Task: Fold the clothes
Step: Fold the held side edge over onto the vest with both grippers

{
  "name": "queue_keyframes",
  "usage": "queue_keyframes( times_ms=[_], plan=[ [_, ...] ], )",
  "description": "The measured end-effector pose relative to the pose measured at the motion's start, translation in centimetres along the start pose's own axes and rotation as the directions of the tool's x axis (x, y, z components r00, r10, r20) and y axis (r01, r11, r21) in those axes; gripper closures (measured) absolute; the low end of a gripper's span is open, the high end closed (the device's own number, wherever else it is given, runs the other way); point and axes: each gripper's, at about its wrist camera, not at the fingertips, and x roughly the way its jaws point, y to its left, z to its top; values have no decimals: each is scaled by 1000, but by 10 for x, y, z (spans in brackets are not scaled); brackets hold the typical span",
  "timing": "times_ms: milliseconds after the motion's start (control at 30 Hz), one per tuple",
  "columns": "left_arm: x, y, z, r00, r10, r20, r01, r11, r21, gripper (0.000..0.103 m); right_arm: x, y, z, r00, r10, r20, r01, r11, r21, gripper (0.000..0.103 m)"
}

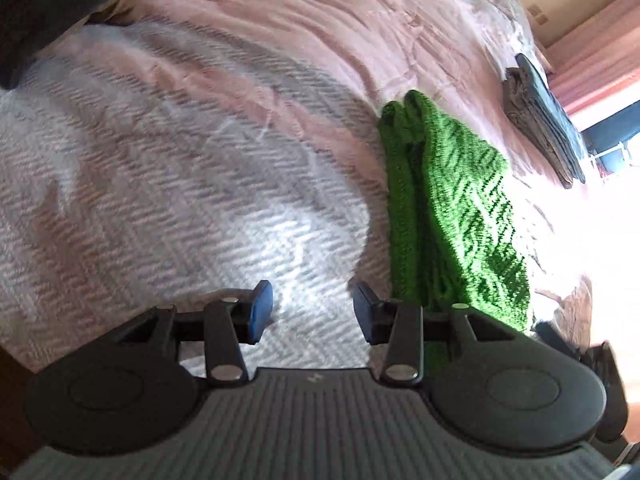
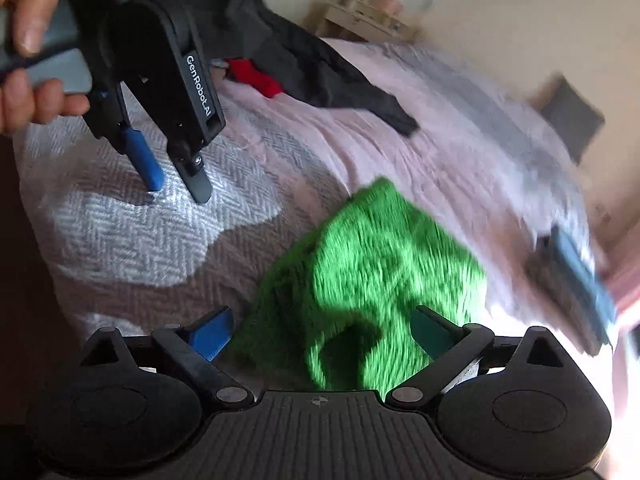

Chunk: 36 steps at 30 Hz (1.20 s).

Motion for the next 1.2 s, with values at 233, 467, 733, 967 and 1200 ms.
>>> queue_keyframes(
  times_ms=[233, 467, 733, 967, 1200],
  plan=[
    [13, -19, 16, 999, -26, -25, 27, 996, 80, 64, -14, -102, -63, 987, 159, -34, -61, 552, 832, 6],
    [22, -27, 33, 998, -52, -43, 57, 991, 117, 64, 13, -126, -139, 961, 88, 263, -195, -459, 867, 17],
    [49, -26, 77, 982, -184, -30, 185, 983, 10, 58, 48, -109, -126, 981, 33, 194, -155, -475, 866, 24],
    [93, -32, 123, 955, -296, -28, 290, 948, -128, 48, 37, -111, -125, 983, 27, 183, -152, -442, 884, 40],
    [99, -24, 114, 955, -288, -68, 275, 949, -153, 49, 46, -142, -112, 993, 47, 111, -98, -212, 972, 78]
  ],
)
